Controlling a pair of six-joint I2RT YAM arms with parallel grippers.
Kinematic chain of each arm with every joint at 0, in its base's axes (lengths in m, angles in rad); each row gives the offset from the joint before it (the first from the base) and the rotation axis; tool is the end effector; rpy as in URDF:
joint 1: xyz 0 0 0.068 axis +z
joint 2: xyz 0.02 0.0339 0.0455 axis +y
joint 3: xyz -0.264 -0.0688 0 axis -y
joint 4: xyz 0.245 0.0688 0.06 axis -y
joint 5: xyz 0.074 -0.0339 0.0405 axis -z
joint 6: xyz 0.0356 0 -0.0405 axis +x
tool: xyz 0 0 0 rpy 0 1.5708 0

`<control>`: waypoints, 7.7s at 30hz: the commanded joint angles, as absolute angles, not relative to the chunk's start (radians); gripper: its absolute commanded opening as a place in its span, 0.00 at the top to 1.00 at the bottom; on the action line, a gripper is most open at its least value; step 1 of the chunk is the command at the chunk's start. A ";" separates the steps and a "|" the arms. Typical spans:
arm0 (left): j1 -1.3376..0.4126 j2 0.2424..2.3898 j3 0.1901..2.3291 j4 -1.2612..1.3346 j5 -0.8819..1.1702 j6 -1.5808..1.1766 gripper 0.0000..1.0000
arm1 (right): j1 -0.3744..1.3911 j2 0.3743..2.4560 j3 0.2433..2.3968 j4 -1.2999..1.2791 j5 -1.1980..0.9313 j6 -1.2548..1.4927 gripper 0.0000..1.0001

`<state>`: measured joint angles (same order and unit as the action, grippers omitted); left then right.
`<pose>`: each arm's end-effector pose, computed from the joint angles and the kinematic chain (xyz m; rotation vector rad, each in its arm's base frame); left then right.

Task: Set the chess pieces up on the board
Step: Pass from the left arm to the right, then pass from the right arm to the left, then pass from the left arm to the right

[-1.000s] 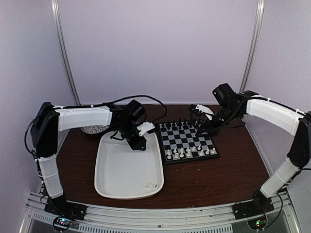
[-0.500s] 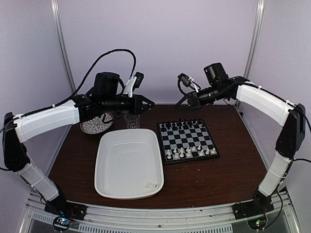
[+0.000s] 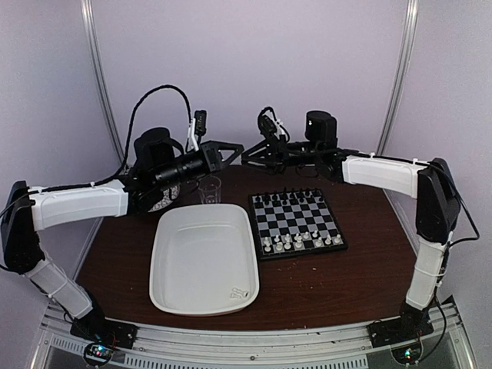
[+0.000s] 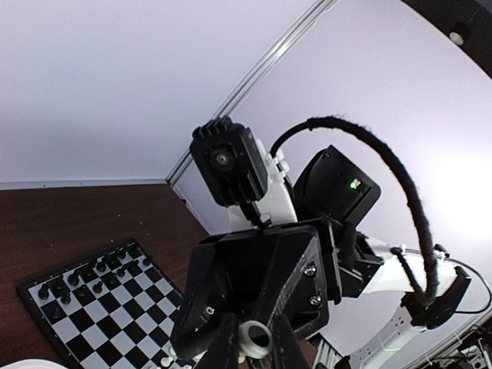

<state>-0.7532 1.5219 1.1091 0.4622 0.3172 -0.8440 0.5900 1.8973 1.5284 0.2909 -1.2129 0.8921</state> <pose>0.2574 -0.2566 0.3392 0.2089 1.7168 -1.4740 0.3479 0.2731 0.3244 -0.8483 1.9028 1.9922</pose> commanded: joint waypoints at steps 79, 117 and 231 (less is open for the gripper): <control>-0.726 1.160 0.922 0.121 0.112 -0.536 0.43 | 0.607 2.021 1.810 -1.522 0.433 -0.968 0.99; -0.740 1.499 0.929 0.358 0.636 -0.826 0.41 | 0.786 2.030 2.328 -1.695 -0.397 -0.813 0.98; -0.785 1.810 1.102 0.906 0.803 -1.167 0.92 | 0.523 1.859 1.857 -1.151 -1.336 -0.322 0.68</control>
